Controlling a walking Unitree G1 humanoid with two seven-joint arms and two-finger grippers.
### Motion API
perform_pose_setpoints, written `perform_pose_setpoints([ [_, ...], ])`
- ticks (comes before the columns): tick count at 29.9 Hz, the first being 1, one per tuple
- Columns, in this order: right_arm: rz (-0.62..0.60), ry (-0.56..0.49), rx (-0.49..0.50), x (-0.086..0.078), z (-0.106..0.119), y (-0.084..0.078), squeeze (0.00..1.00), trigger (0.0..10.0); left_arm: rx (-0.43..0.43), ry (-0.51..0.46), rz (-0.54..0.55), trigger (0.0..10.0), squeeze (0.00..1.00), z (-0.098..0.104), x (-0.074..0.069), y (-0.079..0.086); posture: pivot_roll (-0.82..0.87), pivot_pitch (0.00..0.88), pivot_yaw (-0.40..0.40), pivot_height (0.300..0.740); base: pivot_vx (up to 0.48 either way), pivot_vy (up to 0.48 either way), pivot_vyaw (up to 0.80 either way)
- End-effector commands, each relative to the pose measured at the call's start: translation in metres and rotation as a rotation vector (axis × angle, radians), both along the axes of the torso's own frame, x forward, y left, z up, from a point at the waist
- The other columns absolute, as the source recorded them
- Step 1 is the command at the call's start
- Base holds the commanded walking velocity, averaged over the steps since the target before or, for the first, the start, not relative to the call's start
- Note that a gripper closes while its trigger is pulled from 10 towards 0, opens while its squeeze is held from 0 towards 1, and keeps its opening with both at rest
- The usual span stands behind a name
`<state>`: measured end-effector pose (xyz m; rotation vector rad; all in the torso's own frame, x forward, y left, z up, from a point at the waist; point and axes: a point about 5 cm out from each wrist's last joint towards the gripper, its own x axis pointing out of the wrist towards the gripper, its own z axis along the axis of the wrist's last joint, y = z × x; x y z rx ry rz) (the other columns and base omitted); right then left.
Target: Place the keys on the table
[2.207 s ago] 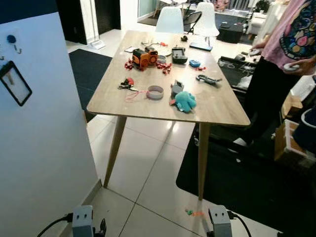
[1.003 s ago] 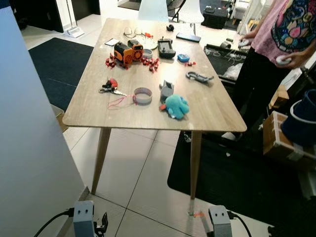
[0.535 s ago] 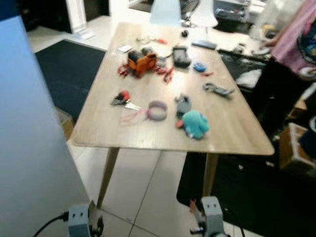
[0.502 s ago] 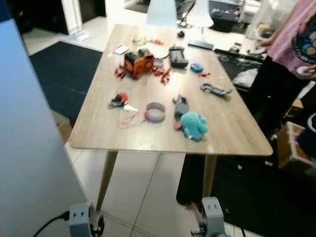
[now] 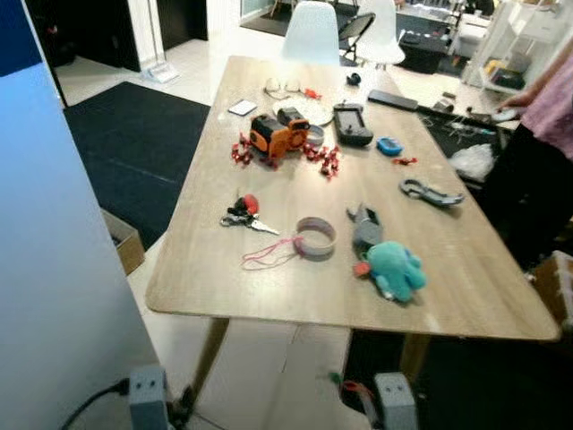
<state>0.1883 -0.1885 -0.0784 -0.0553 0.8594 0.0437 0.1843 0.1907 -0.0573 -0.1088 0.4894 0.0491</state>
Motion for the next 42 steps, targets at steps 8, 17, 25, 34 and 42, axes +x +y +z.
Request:
perform_pose_setpoints([
  [8,-0.016,0.029,-0.01,-0.0092,-0.0041,-0.0046,0.0,10.0,-0.004,0.024,-0.032,10.0,0.0,-0.0048,-0.0083,-0.0048,0.06,0.077,-0.068,0.74,0.0,-0.033,0.0],
  [17,-0.015,0.027,-0.012,-0.0086,-0.0038,-0.0049,0.0,10.0,-0.007,0.029,-0.034,10.0,0.0,-0.0058,-0.0089,-0.0056,0.06,0.072,-0.067,0.74,0.0,-0.358,0.0],
  [25,-0.015,0.027,-0.014,-0.0088,-0.0037,-0.0058,0.0,10.0,-0.002,0.051,-0.038,10.0,0.0,-0.0081,-0.0106,-0.0039,0.06,0.065,-0.066,0.74,0.0,-0.4,0.0],
  [34,-0.02,0.03,-0.014,-0.0096,-0.0043,-0.005,0.0,10.0,0.004,0.082,-0.042,10.0,0.0,-0.0107,-0.0118,-0.0008,0.06,0.064,-0.06,0.74,0.0,-0.042,0.0],
  [42,-0.042,0.034,-0.012,-0.0117,-0.0053,-0.0054,0.0,10.0,0.01,0.086,-0.054,10.0,0.0,-0.0107,-0.0105,0.0,0.06,0.063,-0.055,0.74,0.0,0.0,0.0],
])
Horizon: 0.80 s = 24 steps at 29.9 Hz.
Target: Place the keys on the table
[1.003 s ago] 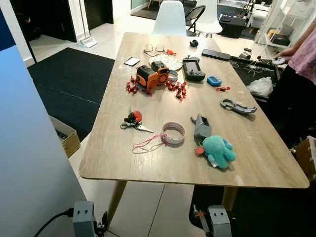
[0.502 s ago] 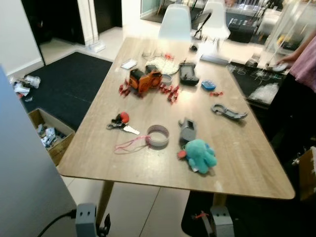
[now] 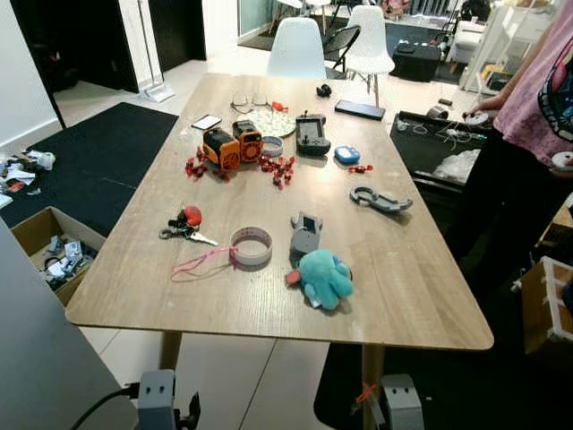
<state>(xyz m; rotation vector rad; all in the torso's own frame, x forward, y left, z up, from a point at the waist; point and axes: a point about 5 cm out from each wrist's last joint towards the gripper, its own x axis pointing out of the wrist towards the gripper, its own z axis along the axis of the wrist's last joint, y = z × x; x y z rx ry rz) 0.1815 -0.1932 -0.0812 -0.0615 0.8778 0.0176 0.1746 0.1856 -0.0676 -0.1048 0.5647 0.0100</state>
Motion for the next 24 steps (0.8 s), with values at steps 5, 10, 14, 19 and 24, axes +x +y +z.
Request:
perform_pose_setpoints([
  [5,-0.095,0.012,-0.003,-0.009,-0.003,-0.011,0.0,10.0,0.029,0.008,-0.028,10.0,0.0,0.0,-0.001,0.004,0.06,0.06,-0.059,0.74,0.0,0.0,0.0],
  [10,-0.172,0.035,-0.104,-0.02,-0.002,-0.039,0.0,10.0,0.045,-0.002,-0.03,10.0,0.0,0.0,-0.002,0.003,0.06,0.064,-0.069,0.74,0.0,0.0,0.0],
  [14,-0.254,0.069,-0.243,-0.039,0.005,-0.086,0.0,10.0,0.049,-0.015,-0.03,10.0,0.0,0.001,-0.002,0.001,0.06,0.065,-0.076,0.74,0.0,0.0,0.0],
  [19,-0.339,0.051,-0.331,-0.045,0.016,-0.118,0.0,10.0,0.049,-0.027,-0.026,10.0,0.0,0.001,-0.003,0.0,0.06,0.064,-0.079,0.74,0.0,0.0,0.0],
  [24,-0.58,-0.123,-0.461,-0.032,0.06,-0.178,0.0,10.0,0.05,-0.038,-0.024,10.0,0.0,0.002,-0.005,-0.001,0.06,0.061,-0.078,0.74,0.0,0.0,0.0],
])
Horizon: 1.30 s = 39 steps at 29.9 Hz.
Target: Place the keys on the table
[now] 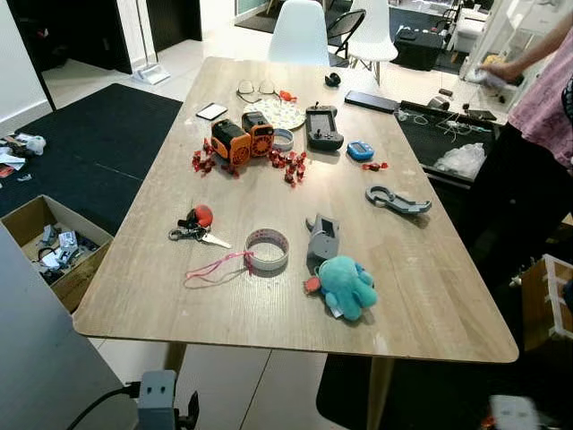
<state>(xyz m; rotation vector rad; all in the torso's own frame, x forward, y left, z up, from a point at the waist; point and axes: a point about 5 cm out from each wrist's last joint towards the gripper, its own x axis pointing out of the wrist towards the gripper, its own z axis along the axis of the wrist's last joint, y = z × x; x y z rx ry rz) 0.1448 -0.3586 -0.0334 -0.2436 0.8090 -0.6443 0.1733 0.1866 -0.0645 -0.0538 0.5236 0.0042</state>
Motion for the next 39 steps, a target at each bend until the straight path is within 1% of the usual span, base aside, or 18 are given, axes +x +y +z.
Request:
perform_pose_setpoints([
  [1,-0.062,-0.072,-0.043,0.004,0.012,-0.013,0.0,10.0,0.002,0.003,-0.006,10.0,0.0,-0.001,-0.004,-0.002,0.06,0.061,-0.078,0.74,0.0,0.0,0.0],
  [3,-0.08,-0.13,-0.074,0.013,0.024,-0.021,0.0,10.0,0.003,0.002,-0.007,10.0,0.0,-0.001,-0.004,-0.003,0.06,0.061,-0.078,0.74,0.0,0.0,0.0],
  [4,-0.102,-0.256,-0.132,0.034,0.049,-0.034,0.0,10.0,0.004,-0.001,-0.009,10.0,0.0,-0.001,-0.004,-0.003,0.06,0.06,-0.077,0.74,0.0,0.0,0.0],
  [5,-0.102,-0.256,-0.132,0.034,0.049,-0.034,0.0,10.0,0.004,-0.001,-0.009,10.0,0.0,-0.001,-0.004,-0.003,0.06,0.06,-0.077,0.74,0.0,0.0,0.0],
  [8,-0.125,-0.481,-0.189,0.07,0.094,-0.046,0.0,10.0,0.004,-0.007,-0.01,10.0,0.0,0.0,-0.002,-0.003,0.06,0.059,-0.078,0.74,0.0,0.0,0.0],
  [9,-0.125,-0.481,-0.189,0.07,0.094,-0.046,0.0,10.0,0.004,-0.007,-0.01,10.0,0.0,0.0,-0.002,-0.003,0.06,0.059,-0.078,0.74,0.0,0.0,0.0],
  [13,-0.096,-0.781,-0.177,0.122,0.157,-0.043,0.0,10.0,0.004,-0.014,-0.01,10.0,0.0,0.001,-0.001,-0.003,0.06,0.057,-0.08,0.74,0.0,0.0,0.0],
  [15,-0.044,-0.863,-0.156,0.14,0.176,-0.035,0.0,10.0,0.003,-0.015,-0.01,10.0,0.0,0.001,-0.002,-0.003,0.06,0.057,-0.082,0.74,0.0,0.0,0.0],
  [16,-0.044,-0.863,-0.156,0.14,0.176,-0.035,0.0,10.0,0.003,-0.015,-0.01,10.0,0.0,0.001,-0.002,-0.003,0.06,0.057,-0.082,0.74,0.0,0.0,0.0],
  [17,0.065,-0.955,-0.111,0.165,0.199,-0.018,0.0,10.0,0.003,-0.016,-0.007,10.0,0.0,0.001,-0.003,-0.003,0.06,0.057,-0.086,0.74,0.0,0.0,0.0],
  [18,0.065,-0.955,-0.111,0.165,0.199,-0.018,0.0,10.0,0.003,-0.016,-0.007,10.0,0.0,0.001,-0.003,-0.003,0.06,0.057,-0.086,0.74,0.0,0.0,0.0],
  [22,0.306,-1.05,0.012,0.201,0.223,0.026,0.0,10.0,0.002,-0.016,-0.001,10.0,0.0,0.001,-0.004,-0.003,0.07,0.057,-0.089,0.74,0.0,0.0,0.0],
  [23,0.306,-1.05,0.012,0.201,0.223,0.026,0.0,10.0,0.002,-0.016,-0.001,10.0,0.0,0.001,-0.004,-0.003,0.07,0.057,-0.089,0.74,0.0,0.0,0.0],
  [24,0.432,-1.062,0.082,0.214,0.227,0.049,0.0,10.0,0.002,-0.016,0.001,10.0,0.0,0.001,-0.005,-0.003,0.07,0.058,-0.09,0.74,0.0,0.0,0.0],
  [28,0.558,-1.052,0.141,0.223,0.228,0.071,0.0,10.0,0.001,-0.016,0.003,10.0,0.0,0.001,-0.005,-0.003,0.07,0.059,-0.09,0.74,0.0,0.0,0.0],
  [32,0.938,-0.973,0.294,0.235,0.221,0.14,0.0,10.0,0.0,-0.019,0.005,10.0,0.0,0.001,-0.005,-0.002,0.07,0.06,-0.089,0.74,0.0,0.0,0.0],
  [34,1.046,-0.943,0.336,0.235,0.219,0.158,0.0,10.0,0.001,-0.02,0.005,10.0,0.0,0.001,-0.005,-0.001,0.07,0.063,-0.087,0.74,0.0,0.0,0.0],
  [39,1.134,-0.917,0.373,0.233,0.216,0.172,0.0,10.0,0.001,-0.02,0.005,10.0,0.0,0.001,-0.006,0.0,0.07,0.065,-0.084,0.74,0.0,0.0,0.0],
])
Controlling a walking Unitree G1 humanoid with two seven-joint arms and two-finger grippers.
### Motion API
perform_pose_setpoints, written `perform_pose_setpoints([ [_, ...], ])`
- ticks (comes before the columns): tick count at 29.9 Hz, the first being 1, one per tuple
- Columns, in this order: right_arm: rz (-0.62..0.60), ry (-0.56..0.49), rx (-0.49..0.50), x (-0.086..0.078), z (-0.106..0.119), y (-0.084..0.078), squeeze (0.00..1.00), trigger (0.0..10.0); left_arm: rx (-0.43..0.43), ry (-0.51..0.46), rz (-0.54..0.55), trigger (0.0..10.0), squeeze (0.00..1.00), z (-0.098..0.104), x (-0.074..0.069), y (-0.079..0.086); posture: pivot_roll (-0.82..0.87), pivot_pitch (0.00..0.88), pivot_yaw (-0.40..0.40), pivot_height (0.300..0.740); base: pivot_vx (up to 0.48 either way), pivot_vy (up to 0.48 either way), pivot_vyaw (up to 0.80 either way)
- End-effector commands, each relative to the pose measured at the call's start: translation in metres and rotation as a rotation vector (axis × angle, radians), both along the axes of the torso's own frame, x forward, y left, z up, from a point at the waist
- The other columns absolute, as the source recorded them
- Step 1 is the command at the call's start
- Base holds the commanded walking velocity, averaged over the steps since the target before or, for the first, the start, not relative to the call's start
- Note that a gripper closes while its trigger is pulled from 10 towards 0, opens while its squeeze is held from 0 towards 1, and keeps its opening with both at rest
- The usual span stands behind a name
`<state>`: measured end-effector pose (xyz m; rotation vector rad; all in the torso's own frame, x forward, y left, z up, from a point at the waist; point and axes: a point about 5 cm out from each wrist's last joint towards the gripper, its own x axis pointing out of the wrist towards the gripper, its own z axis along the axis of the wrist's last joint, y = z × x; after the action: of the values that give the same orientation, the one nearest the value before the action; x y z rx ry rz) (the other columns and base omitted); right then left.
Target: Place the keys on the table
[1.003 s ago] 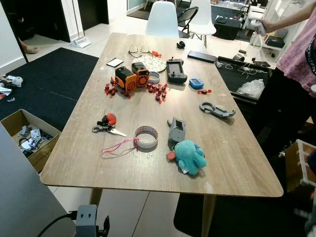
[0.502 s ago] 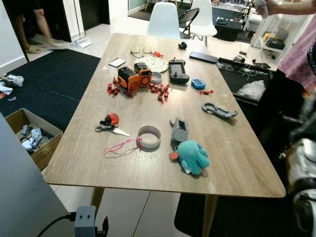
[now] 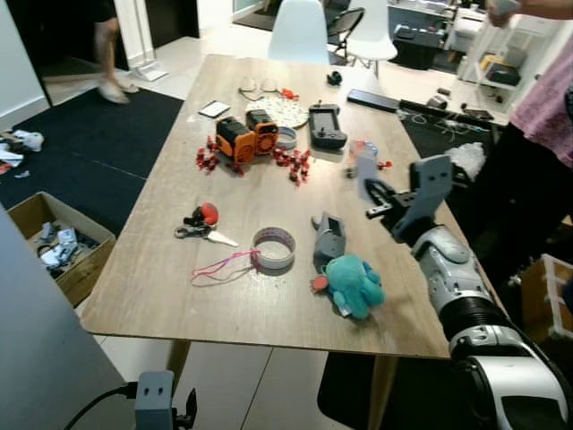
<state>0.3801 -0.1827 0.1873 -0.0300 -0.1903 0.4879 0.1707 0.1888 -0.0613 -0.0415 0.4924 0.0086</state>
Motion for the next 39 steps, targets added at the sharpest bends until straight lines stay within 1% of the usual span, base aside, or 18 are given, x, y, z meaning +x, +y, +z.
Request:
perform_pose_setpoints([
  [1,0.05,0.027,0.0,-0.003,-0.007,0.005,0.0,10.0,-0.011,0.012,0.001,10.0,0.0,-0.002,-0.004,-0.002,0.07,0.066,-0.083,0.74,0.0,0.0,0.0],
  [5,0.304,0.081,-0.059,-0.017,-0.02,0.039,0.0,10.0,-0.013,0.014,-0.002,10.0,0.0,-0.002,-0.004,-0.003,0.07,0.068,-0.085,0.74,0.0,0.0,0.0],
  [6,0.304,0.081,-0.059,-0.017,-0.02,0.039,0.0,10.0,-0.013,0.014,-0.002,10.0,0.0,-0.002,-0.004,-0.003,0.07,0.068,-0.085,0.74,0.0,0.0,0.0],
  [8,0.382,0.102,-0.084,-0.024,-0.025,0.049,0.0,10.0,-0.015,0.013,-0.001,10.0,0.0,-0.002,-0.004,-0.003,0.07,0.069,-0.085,0.74,0.0,0.0,0.0],
  [9,0.404,0.109,-0.092,-0.026,-0.026,0.052,0.0,10.0,-0.016,0.013,-0.001,10.0,0.0,-0.002,-0.004,-0.003,0.07,0.069,-0.086,0.74,0.0,0.0,0.0],
  [11,0.404,0.109,-0.092,-0.026,-0.026,0.052,0.0,10.0,-0.016,0.013,-0.001,10.0,0.0,-0.002,-0.004,-0.003,0.07,0.069,-0.086,0.74,0.0,0.0,0.0],
  [12,0.431,0.121,-0.103,-0.028,-0.028,0.055,0.0,10.0,-0.017,0.013,0.0,10.0,0.0,-0.002,-0.004,-0.003,0.07,0.07,-0.087,0.74,0.0,0.0,0.0],
  [13,0.468,0.146,-0.147,-0.032,-0.033,0.059,0.0,10.0,-0.019,0.014,0.001,10.0,0.0,-0.003,-0.004,-0.003,0.07,0.07,-0.088,0.74,0.0,0.0,0.0],
  [17,0.491,0.162,-0.173,-0.034,-0.036,0.061,0.0,10.0,-0.019,0.015,0.002,10.0,0.0,-0.003,-0.004,-0.003,0.07,0.07,-0.088,0.74,0.0,0.0,0.0],
  [19,0.548,0.201,-0.183,-0.041,-0.04,0.065,0.0,10.0,-0.019,0.018,0.002,10.0,0.0,-0.003,-0.005,-0.003,0.07,0.069,-0.089,0.74,0.0,0.0,0.0],
  [20,0.548,0.201,-0.183,-0.041,-0.04,0.065,0.0,10.0,-0.019,0.018,0.002,10.0,0.0,-0.003,-0.005,-0.003,0.07,0.069,-0.089,0.74,0.0,0.0,0.0],
  [23,0.598,0.229,-0.221,-0.048,-0.046,0.068,0.0,10.0,-0.02,0.021,0.001,10.0,0.0,-0.003,-0.005,-0.003,0.07,0.068,-0.09,0.74,0.0,0.0,0.0],
  [30,0.628,0.253,-0.238,-0.053,-0.048,0.069,0.0,10.0,-0.021,0.026,0.0,10.0,0.0,-0.004,-0.006,-0.002,0.07,0.065,-0.09,0.74,0.0,0.0,0.0],
  [34,0.675,0.29,-0.261,-0.059,-0.052,0.069,0.0,10.0,-0.019,0.028,-0.004,10.0,0.0,-0.004,-0.006,-0.002,0.07,0.061,-0.089,0.74,0.0,0.0,0.0],
  [35,0.677,0.297,-0.263,-0.06,-0.053,0.069,0.05,10.0,-0.019,0.028,-0.005,10.0,0.0,-0.004,-0.006,-0.002,0.07,0.059,-0.089,0.74,0.0,0.0,0.0],
  [37,0.678,0.303,-0.268,-0.061,-0.054,0.069,0.09,10.0,-0.018,0.028,-0.005,10.0,0.0,-0.004,-0.006,-0.002,0.07,0.058,-0.089,0.74,0.0,0.0,0.0],
  [38,0.68,0.308,-0.268,-0.062,-0.054,0.069,0.16,10.0,-0.018,0.027,-0.006,10.0,0.0,-0.004,-0.007,-0.002,0.07,0.058,-0.089,0.74,0.0,0.0,0.0],
  [39,0.68,0.312,-0.267,-0.062,-0.054,0.069,0.16,10.0,-0.018,0.027,-0.006,10.0,0.0,-0.004,-0.007,-0.002,0.07,0.058,-0.089,0.74,0.0,0.0,0.0],
])
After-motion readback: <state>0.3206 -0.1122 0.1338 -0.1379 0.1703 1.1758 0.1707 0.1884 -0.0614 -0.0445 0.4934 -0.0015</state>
